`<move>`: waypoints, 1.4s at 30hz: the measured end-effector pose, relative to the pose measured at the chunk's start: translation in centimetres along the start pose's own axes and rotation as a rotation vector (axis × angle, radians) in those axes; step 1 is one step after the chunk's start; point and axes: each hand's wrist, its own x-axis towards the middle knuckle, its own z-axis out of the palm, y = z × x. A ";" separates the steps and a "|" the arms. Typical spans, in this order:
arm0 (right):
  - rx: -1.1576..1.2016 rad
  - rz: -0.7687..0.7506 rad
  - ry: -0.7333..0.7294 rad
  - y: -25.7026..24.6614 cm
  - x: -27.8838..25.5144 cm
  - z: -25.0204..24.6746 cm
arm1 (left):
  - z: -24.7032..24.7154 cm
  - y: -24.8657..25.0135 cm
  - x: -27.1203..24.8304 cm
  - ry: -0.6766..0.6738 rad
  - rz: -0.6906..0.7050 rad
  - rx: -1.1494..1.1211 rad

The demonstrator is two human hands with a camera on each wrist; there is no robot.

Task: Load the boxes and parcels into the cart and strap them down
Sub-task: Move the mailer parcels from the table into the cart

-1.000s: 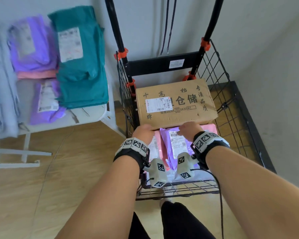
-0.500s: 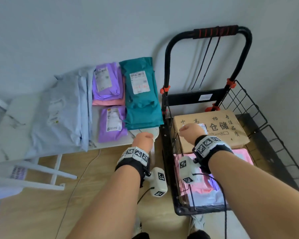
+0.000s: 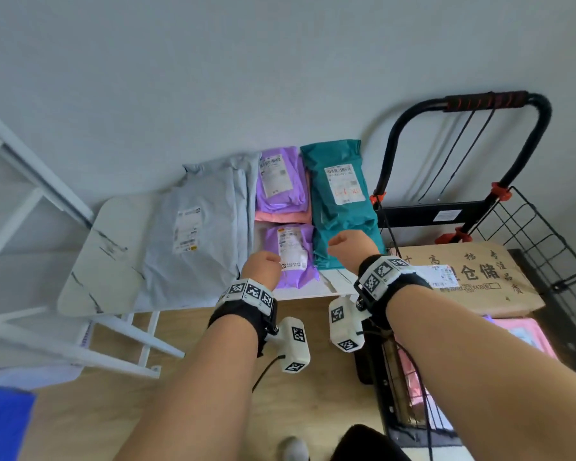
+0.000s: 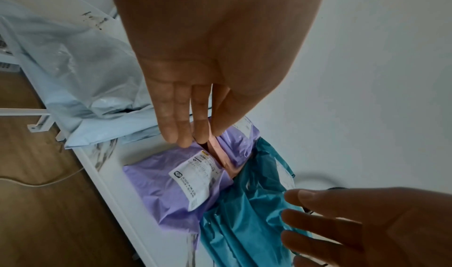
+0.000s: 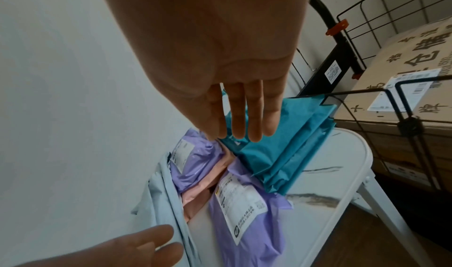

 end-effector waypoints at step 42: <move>-0.185 0.024 -0.190 0.6 3.2 7.3 | 0.4 -4.6 2.4 -0.065 -0.318 -0.278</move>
